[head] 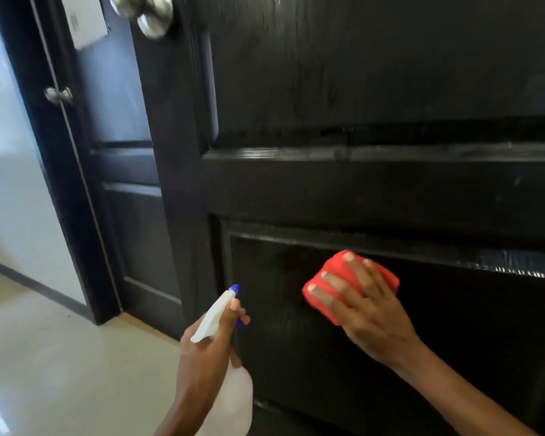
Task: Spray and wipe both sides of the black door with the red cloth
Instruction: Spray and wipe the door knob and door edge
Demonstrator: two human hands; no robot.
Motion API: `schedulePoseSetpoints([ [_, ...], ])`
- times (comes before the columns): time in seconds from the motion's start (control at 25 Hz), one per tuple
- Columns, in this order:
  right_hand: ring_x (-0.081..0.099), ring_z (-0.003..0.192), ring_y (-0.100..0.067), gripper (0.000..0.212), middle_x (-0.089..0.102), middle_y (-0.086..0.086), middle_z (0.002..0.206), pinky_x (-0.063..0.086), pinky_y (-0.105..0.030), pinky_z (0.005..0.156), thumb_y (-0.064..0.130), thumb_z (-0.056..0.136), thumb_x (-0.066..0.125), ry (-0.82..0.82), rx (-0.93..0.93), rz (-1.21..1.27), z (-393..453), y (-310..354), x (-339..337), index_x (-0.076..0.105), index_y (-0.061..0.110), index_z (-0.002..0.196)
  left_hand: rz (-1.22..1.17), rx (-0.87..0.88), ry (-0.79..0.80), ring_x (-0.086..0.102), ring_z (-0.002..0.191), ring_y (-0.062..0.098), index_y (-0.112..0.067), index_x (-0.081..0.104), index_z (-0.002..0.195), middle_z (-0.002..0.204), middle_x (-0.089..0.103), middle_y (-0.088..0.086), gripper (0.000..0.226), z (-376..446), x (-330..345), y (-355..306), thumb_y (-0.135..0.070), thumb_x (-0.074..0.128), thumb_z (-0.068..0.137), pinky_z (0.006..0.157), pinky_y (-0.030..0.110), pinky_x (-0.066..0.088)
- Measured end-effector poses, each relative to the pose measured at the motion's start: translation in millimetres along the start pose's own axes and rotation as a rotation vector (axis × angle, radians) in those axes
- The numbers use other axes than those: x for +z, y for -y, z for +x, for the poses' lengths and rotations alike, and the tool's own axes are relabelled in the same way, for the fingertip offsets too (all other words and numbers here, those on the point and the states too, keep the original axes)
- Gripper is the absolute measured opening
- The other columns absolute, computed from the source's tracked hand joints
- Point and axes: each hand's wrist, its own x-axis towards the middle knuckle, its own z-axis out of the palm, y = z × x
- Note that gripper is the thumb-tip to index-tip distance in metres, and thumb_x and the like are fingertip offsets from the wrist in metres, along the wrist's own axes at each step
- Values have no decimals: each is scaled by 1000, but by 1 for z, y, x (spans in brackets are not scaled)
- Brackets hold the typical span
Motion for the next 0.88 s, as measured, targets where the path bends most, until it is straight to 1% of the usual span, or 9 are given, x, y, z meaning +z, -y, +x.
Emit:
schedulePoseSetpoints([
  [0.08, 28, 147, -52, 62, 59, -10, 145, 21, -63, 122, 5, 90, 67, -208, 184, -65, 52, -43, -26, 55, 24, 147, 5, 112, 10, 62, 62, 22, -29, 74, 89, 80, 75, -7, 34, 16, -4, -35, -55, 52, 84, 57, 21, 50],
  [0.16, 24, 147, -54, 59, 57, -12, 147, 20, -65, 121, 5, 93, 65, -324, 264, -17, 106, -78, -51, 53, 23, 149, 10, 213, -21, 62, 59, 26, -31, 75, 88, 85, 76, -2, 34, 30, -3, -75, -55, 51, 86, 63, 27, 49],
  [0.24, 19, 149, -53, 59, 54, -13, 150, 18, -66, 122, 7, 94, 65, -331, 284, 18, 145, -94, -65, 53, 22, 150, -5, 258, -61, 59, 49, 28, -32, 75, 83, 85, 76, 0, 33, 41, 1, -107, -53, 50, 90, 62, 34, 53],
  [0.32, 18, 150, -52, 70, 53, -12, 151, 16, -64, 123, 6, 85, 72, -278, 288, 27, 167, -99, -66, 52, 23, 150, -25, 258, -109, 59, 47, 31, -28, 75, 87, 86, 76, 1, 36, 55, -1, -136, -56, 52, 89, 62, 41, 55],
  [0.48, 20, 151, -50, 87, 47, -9, 156, 12, -62, 124, 4, 73, 78, -164, 296, 14, 190, -103, -55, 48, 26, 152, -41, 108, -102, 65, 54, 43, -15, 72, 100, 93, 75, 14, 80, 98, -26, -183, -85, 67, 61, 50, 48, 56],
  [0.56, 19, 152, -48, 73, 42, -5, 159, 12, -61, 124, 8, 85, 63, -84, 287, 16, 190, -106, -55, 44, 30, 152, -36, 83, -100, 67, 55, 42, -33, 70, 104, 88, 75, 16, 62, 110, -45, -189, -80, 64, 63, 52, 59, 56],
  [0.64, 19, 153, -46, 63, 38, -1, 162, 11, -59, 125, 12, 92, 47, 30, 283, 45, 186, -103, -63, 44, 34, 152, 49, -44, -159, 69, 59, 42, -49, 73, 95, 84, 76, 14, 49, 107, -50, -224, -85, 66, 62, 62, 66, 56],
  [0.76, 18, 155, -42, 65, 35, 3, 164, 11, -56, 125, 11, 90, 41, 148, 306, 68, 186, -99, -73, 45, 36, 151, 9, -60, -180, 68, 59, 40, -44, 74, 86, 81, 76, 7, 18, 73, -46, -307, -56, 64, 80, 59, 53, 58],
  [0.88, 26, 150, -43, 76, 46, -2, 154, 14, -54, 125, 4, 79, 64, 254, 313, 114, 203, -108, -103, 46, 33, 148, 38, -98, -163, 61, 47, 31, -20, 78, 83, 81, 76, 3, 35, 59, -48, -370, -49, 58, 84, 53, 39, 55],
])
